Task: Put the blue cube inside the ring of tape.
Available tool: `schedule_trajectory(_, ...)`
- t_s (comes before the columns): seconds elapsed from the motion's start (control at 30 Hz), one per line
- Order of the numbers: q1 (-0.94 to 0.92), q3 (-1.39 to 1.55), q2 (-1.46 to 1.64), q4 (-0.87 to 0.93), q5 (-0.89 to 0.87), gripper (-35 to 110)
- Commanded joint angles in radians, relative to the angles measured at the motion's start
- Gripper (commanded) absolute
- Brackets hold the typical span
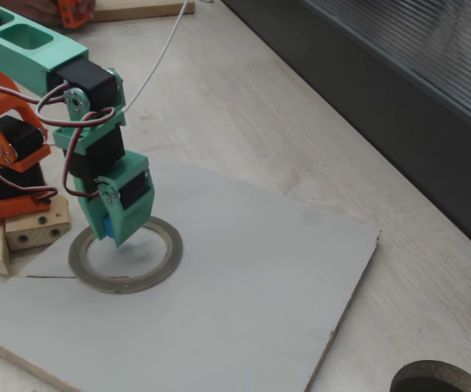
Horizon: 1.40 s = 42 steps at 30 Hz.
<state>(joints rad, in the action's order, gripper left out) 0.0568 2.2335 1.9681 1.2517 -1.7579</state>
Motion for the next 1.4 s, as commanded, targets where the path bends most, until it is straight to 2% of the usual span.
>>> schedule_trajectory(0.0,0.008,0.009,0.026,0.011,-0.006,16)
schedule_trajectory(0.9,0.008,0.017,0.026,0.011,-0.003,17)
schedule_trajectory(1.17,0.006,0.008,0.017,0.054,-0.008,34)
schedule_trajectory(1.37,0.006,0.006,0.015,0.124,-0.008,40)
